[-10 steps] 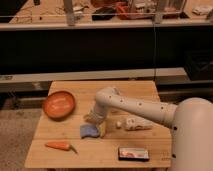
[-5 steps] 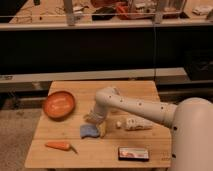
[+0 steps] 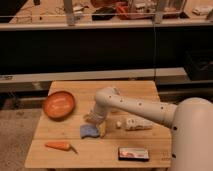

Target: Place the white sponge in the ceramic bowl

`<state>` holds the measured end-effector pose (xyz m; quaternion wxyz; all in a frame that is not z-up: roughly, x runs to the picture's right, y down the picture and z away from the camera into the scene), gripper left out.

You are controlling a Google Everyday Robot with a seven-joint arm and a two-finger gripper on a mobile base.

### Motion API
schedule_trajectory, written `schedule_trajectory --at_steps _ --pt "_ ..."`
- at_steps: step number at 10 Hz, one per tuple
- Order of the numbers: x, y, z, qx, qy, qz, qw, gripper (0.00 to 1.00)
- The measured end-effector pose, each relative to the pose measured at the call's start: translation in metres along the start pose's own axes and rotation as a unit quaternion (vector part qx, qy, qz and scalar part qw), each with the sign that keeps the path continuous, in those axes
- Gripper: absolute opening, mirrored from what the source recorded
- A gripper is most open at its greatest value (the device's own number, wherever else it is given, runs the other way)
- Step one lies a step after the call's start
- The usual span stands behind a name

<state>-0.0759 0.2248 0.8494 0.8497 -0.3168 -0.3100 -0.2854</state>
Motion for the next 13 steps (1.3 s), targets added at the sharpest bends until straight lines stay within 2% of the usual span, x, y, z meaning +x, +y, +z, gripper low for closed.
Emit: schedule_trajectory --at_steps 13 --pt "0.0002 -0.0044 0.001 0.002 -0.002 -0.002 1.0 0.8"
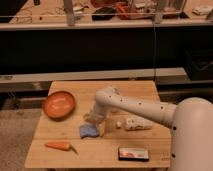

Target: Place the white sponge in the ceramic bowl

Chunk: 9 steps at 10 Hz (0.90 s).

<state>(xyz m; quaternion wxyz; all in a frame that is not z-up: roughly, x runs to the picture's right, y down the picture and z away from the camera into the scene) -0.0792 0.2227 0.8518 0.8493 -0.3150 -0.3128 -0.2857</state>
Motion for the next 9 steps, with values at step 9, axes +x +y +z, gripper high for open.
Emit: schedule_trajectory --at_steps 9 --pt "0.0019 0.0002 -0.003 0.001 -0.001 0.001 1.0 0.8"
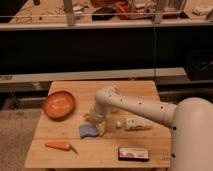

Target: Place the white sponge in the ceramic bowl

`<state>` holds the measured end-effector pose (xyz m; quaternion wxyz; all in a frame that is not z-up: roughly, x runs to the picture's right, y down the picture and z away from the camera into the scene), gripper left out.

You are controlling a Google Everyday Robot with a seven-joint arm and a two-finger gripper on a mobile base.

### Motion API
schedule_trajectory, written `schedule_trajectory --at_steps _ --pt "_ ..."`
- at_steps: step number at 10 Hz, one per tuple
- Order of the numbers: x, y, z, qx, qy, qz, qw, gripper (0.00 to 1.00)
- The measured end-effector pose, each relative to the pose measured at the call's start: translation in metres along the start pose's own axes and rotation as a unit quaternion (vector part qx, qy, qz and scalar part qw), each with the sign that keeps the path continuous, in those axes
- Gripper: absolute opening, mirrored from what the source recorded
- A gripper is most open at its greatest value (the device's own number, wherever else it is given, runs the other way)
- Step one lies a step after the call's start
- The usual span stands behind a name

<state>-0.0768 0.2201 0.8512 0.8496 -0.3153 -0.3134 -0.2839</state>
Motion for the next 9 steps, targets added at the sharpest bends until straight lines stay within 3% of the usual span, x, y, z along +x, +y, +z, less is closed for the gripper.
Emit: schedule_trajectory --at_steps 9 --pt "0.0009 -0.0035 0.0 0.001 -0.002 -0.002 1.0 0.8"
